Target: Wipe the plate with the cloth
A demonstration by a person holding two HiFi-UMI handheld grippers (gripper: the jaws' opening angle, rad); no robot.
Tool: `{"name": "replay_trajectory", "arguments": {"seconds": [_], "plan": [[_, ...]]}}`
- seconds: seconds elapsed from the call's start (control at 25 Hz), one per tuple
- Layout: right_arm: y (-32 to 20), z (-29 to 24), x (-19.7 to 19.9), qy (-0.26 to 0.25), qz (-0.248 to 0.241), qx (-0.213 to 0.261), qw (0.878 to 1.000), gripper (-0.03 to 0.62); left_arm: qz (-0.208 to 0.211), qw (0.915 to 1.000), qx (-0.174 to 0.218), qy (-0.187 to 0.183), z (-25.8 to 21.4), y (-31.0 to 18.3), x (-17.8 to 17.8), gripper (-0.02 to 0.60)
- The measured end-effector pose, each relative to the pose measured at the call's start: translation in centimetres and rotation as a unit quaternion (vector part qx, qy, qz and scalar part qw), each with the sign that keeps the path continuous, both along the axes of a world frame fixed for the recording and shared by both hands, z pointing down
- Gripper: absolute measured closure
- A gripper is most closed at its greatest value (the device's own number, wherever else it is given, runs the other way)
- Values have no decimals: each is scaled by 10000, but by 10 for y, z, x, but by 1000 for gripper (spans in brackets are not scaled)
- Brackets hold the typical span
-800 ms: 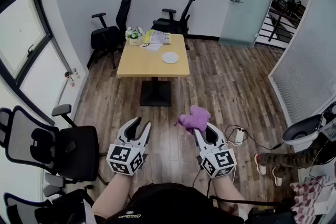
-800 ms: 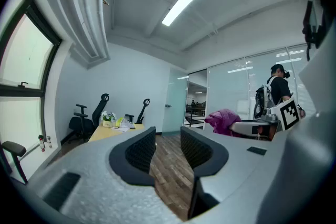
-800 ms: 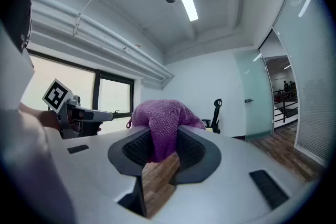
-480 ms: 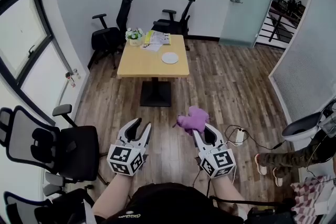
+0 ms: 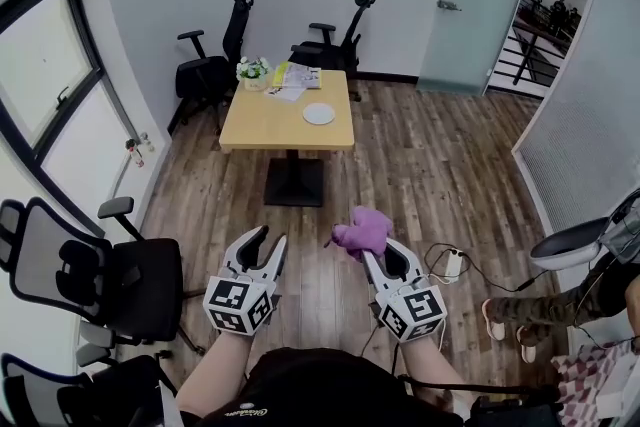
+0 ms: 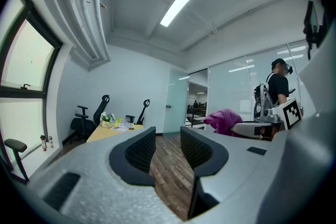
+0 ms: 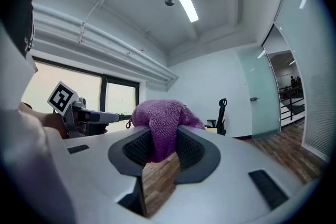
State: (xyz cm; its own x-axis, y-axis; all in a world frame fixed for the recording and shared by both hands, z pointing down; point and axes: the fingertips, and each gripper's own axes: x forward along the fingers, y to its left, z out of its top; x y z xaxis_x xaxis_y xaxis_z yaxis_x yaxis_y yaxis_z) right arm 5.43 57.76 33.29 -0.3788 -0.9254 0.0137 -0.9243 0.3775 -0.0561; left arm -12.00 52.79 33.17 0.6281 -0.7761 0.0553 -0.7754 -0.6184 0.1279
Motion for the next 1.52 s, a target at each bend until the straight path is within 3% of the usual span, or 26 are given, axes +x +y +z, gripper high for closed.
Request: {"name": "replay_trajectory", "arguments": {"seconds": [0.4, 0.76, 1.08, 1.52], "plan": [[1, 6, 35, -69, -114, -45, 9999, 488, -111, 9999, -80, -3, 10, 8, 33, 433], [-41, 10, 43, -34, -94, -55, 9999, 487, -126, 9999, -85, 27, 19, -35, 42, 433], [-113, 9, 42, -30, 19, -133, 9999, 487, -15, 9999, -126, 28, 14, -111, 44, 433], [-269, 5, 5, -76, 337, -194, 9992, 485, 306, 9994, -127, -42, 13, -274, 6, 433]]}}
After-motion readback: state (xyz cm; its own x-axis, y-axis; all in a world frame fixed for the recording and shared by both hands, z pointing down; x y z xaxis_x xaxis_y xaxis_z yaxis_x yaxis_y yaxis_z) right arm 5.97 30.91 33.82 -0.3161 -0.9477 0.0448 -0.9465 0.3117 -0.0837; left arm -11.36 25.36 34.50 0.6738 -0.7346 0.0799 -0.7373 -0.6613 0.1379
